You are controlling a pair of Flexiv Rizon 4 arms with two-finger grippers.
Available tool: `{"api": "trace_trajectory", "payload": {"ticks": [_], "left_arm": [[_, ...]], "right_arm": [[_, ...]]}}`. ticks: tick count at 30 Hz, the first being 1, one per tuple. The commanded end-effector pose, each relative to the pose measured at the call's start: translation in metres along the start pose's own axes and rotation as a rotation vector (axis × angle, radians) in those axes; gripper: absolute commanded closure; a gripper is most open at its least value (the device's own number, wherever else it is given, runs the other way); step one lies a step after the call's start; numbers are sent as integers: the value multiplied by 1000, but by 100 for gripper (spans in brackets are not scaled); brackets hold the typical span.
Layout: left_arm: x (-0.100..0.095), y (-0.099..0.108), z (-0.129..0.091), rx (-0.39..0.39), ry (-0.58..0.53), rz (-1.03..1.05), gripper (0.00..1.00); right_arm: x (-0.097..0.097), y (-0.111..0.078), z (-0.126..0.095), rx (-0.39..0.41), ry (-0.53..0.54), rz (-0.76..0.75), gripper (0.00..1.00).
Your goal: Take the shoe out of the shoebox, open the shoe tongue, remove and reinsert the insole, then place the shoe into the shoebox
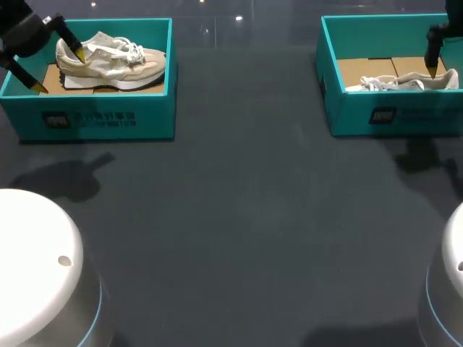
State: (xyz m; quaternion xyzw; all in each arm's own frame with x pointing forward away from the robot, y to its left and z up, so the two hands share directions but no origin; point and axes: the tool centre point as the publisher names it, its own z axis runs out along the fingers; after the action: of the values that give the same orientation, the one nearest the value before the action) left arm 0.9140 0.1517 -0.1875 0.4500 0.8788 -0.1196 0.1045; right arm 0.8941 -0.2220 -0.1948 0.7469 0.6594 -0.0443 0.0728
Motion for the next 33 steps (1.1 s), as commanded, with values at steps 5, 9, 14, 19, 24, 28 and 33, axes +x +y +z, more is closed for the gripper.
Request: {"api": "trace_trajectory", "payload": {"ticks": [5, 9, 14, 19, 24, 28, 33], "left_arm": [[-5, 6, 0, 2, 52, 91, 0], [-13, 36, 4, -43, 104, 60, 0], [-17, 94, 10, -124, 183, 42, 0], [-22, 149, 11, -145, 232, 45, 0], [-36, 200, 5, -131, 249, 110, 0], [-36, 200, 5, -131, 249, 110, 0], [-36, 200, 5, -131, 249, 110, 0]], "right_arm": [[0, -1, 0, -2, -1, 1, 0], [0, -1, 0, -2, -1, 1, 0], [0, -1, 0, -2, -1, 1, 0], [0, -1, 0, -2, -1, 1, 0], [0, -1, 0, -2, -1, 1, 0], [0, -1, 0, -2, -1, 1, 0], [0, -1, 0, -2, -1, 1, 0]]}}
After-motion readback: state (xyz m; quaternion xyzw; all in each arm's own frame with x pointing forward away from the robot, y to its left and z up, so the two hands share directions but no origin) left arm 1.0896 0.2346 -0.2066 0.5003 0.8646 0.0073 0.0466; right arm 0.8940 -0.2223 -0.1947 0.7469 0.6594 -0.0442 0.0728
